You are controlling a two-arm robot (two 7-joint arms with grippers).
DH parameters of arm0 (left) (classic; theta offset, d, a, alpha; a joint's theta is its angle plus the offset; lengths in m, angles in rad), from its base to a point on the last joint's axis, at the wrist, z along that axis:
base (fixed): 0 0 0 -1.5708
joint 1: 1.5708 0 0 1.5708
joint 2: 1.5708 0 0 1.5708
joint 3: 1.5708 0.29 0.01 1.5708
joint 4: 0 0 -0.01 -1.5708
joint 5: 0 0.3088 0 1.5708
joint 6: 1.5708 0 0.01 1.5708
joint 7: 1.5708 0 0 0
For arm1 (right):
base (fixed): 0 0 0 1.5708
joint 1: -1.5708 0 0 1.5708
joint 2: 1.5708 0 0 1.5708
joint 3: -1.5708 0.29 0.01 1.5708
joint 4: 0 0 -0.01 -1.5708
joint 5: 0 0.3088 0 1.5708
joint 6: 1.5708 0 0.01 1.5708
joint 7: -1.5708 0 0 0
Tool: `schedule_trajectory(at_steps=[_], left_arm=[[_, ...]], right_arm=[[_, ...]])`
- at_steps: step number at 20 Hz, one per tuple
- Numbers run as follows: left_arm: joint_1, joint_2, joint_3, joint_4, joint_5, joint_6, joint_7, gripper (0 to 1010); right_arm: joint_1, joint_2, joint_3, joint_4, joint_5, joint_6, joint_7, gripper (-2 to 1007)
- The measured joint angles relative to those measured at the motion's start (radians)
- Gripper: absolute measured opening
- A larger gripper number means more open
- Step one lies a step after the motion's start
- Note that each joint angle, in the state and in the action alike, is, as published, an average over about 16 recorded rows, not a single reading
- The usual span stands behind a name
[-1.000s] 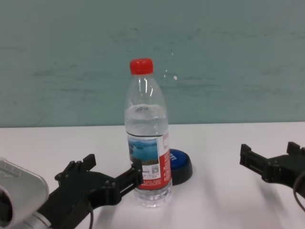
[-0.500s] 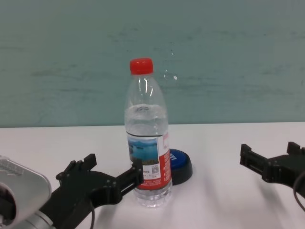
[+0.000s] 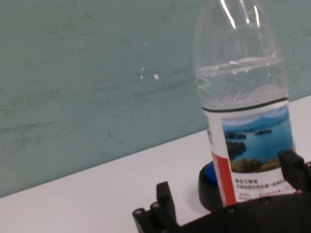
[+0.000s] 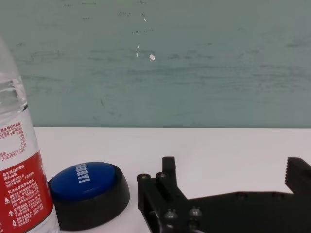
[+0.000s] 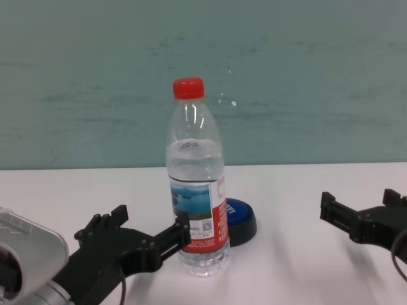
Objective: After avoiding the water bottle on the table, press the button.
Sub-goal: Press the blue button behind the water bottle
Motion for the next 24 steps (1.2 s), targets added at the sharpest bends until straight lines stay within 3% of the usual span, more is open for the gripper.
schedule_trajectory(at_steps=[11,24], left_arm=[[0.008,0.013,-0.014,-0.018,-0.018,0.005,-0.011,1010],[0.023,0.040,-0.058,-0.042,-0.055,0.019,-0.023,1010]], right_arm=[[0.000,0.000,0.000,0.000,0.000,0.000,0.000,1004],[0.000,0.000,0.000,0.000,0.000,0.000,0.000,1004]])
